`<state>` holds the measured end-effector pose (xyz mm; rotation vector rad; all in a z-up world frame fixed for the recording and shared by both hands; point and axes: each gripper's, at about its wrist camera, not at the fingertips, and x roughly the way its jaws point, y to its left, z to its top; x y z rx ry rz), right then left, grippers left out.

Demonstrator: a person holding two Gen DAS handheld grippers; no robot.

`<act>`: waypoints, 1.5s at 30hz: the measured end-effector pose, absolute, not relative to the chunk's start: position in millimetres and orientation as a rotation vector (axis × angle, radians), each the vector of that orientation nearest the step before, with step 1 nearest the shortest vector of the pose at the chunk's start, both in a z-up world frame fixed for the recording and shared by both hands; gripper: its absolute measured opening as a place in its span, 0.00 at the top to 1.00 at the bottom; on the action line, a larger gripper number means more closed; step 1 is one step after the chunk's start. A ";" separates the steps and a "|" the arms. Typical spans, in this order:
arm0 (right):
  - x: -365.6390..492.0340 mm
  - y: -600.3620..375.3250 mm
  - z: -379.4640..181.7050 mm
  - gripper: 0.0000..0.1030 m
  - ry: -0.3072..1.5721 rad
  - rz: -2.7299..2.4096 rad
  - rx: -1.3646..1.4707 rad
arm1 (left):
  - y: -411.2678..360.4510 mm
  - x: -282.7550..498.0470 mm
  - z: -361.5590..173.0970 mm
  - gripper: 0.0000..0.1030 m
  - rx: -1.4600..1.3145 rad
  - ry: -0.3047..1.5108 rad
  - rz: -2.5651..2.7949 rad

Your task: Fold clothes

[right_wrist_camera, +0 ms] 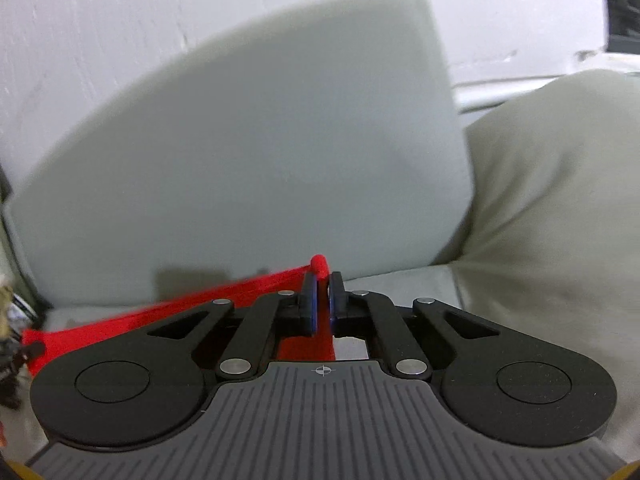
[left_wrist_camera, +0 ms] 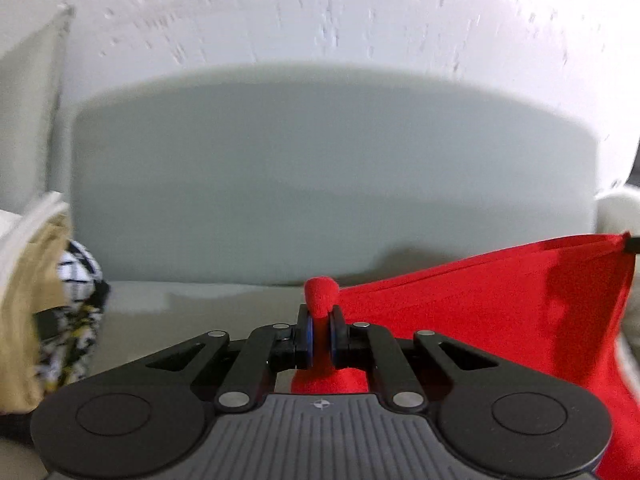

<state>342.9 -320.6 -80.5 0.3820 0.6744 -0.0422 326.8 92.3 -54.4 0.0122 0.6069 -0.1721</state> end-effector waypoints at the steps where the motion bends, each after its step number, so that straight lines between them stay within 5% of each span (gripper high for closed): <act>1: 328.5 -322.7 -67.0 0.95 0.669 -0.041 0.400 | 94.2 313.4 -43.0 0.93 -0.004 0.600 -0.174; 12: 125.2 -341.4 27.3 0.96 0.757 -0.015 0.506 | 81.1 140.7 4.4 0.93 0.007 0.704 -0.217; 24: 11.0 -324.4 -112.9 0.96 0.921 -0.146 0.520 | 39.4 17.2 -119.0 0.93 0.185 0.712 -0.051; 34: -42.3 -315.0 -88.2 0.96 0.794 -0.134 0.556 | 51.3 -9.9 -107.7 0.92 0.044 0.676 -0.004; 38: -46.8 -302.5 -101.5 0.96 0.859 -0.108 0.476 | 45.8 -13.5 -118.1 0.72 0.125 0.762 0.047; 39: -46.0 -299.9 -105.6 0.94 0.882 -0.092 0.456 | 45.3 -15.7 -118.2 0.56 0.142 0.780 0.069; 40: -47.2 -298.4 -106.4 0.91 0.900 -0.073 0.445 | 47.5 -20.5 -113.4 0.52 0.142 0.794 0.110; 42: -58.0 -298.3 -98.9 0.74 0.903 -0.085 0.438 | 58.7 -36.8 -100.2 0.52 0.069 0.774 0.157; 45: -80.3 -302.9 -75.3 0.65 0.797 -0.120 0.443 | 69.4 -53.2 -84.6 0.63 -0.051 0.704 0.130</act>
